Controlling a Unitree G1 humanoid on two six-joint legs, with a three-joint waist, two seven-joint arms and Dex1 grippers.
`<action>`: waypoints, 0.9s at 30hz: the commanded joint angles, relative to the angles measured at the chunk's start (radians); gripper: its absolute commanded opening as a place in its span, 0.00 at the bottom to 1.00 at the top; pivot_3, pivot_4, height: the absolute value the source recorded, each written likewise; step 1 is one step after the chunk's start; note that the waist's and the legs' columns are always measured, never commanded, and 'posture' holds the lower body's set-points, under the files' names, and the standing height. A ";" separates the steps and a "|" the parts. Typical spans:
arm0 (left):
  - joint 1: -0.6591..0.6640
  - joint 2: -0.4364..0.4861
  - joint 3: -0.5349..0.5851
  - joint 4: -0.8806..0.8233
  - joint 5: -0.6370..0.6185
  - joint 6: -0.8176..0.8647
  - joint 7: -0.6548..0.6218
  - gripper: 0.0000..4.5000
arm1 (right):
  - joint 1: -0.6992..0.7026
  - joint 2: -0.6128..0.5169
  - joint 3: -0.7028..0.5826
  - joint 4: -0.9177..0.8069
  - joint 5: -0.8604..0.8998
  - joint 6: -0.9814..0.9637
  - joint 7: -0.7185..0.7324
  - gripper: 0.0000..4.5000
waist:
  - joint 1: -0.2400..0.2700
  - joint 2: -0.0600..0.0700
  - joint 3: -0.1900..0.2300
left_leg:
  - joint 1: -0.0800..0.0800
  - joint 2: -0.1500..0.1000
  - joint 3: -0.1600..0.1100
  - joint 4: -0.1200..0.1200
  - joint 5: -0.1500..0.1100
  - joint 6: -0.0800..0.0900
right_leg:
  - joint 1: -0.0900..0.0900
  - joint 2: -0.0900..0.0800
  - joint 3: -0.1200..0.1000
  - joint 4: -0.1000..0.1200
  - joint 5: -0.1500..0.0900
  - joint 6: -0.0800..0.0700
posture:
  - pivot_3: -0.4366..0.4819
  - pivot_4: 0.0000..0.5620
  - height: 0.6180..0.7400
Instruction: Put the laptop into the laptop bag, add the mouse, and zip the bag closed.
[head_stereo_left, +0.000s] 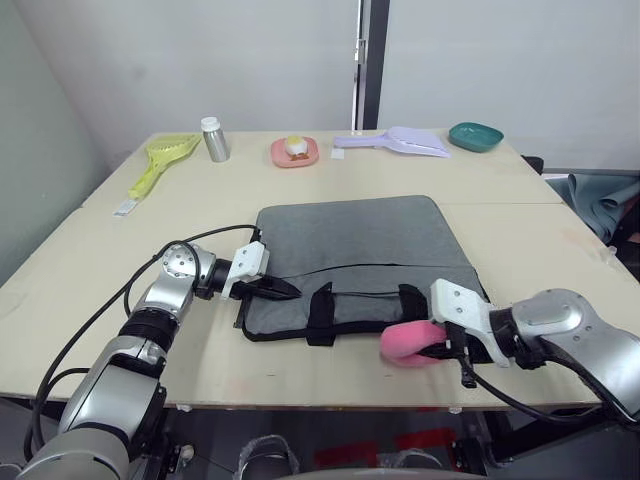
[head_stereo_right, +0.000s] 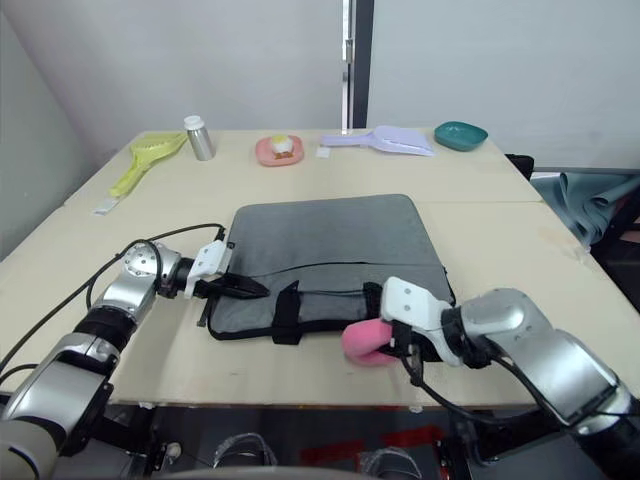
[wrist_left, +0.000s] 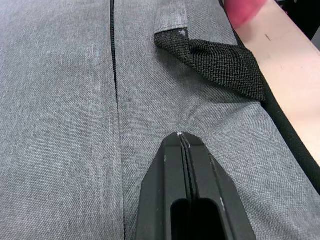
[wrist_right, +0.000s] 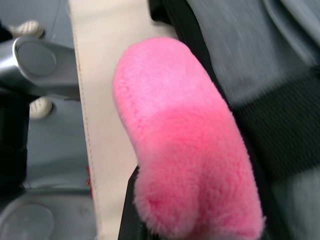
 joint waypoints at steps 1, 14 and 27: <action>0.045 0.028 -0.058 0.118 0.124 0.014 0.014 0.00 | 0.085 -0.031 -0.120 0.009 0.022 0.002 -0.014 0.06 | -0.001 -0.001 -0.001 | 0.000 0.000 0.000 -0.001 0.000 0.000 | 0.000 -0.001 0.000 0.000 -0.002 0.003 | 0.48 0.27 1.00; 0.057 0.016 -0.059 0.137 0.132 0.006 0.025 0.00 | 0.107 0.111 -0.546 0.302 0.322 0.120 -0.076 0.06 | -0.003 0.007 -0.005 | 0.000 -0.002 0.001 -0.005 0.000 0.000 | -0.002 -0.001 0.000 -0.002 -0.008 0.013 | 0.48 0.27 1.00; 0.078 0.022 -0.064 0.126 0.136 -0.011 0.033 0.00 | 0.036 0.106 -0.617 0.599 0.356 0.127 -0.167 0.06 | -0.005 0.007 -0.005 | 0.001 -0.008 0.001 -0.009 0.000 0.000 | -0.002 -0.003 0.000 -0.004 -0.008 0.014 | 0.48 0.27 1.00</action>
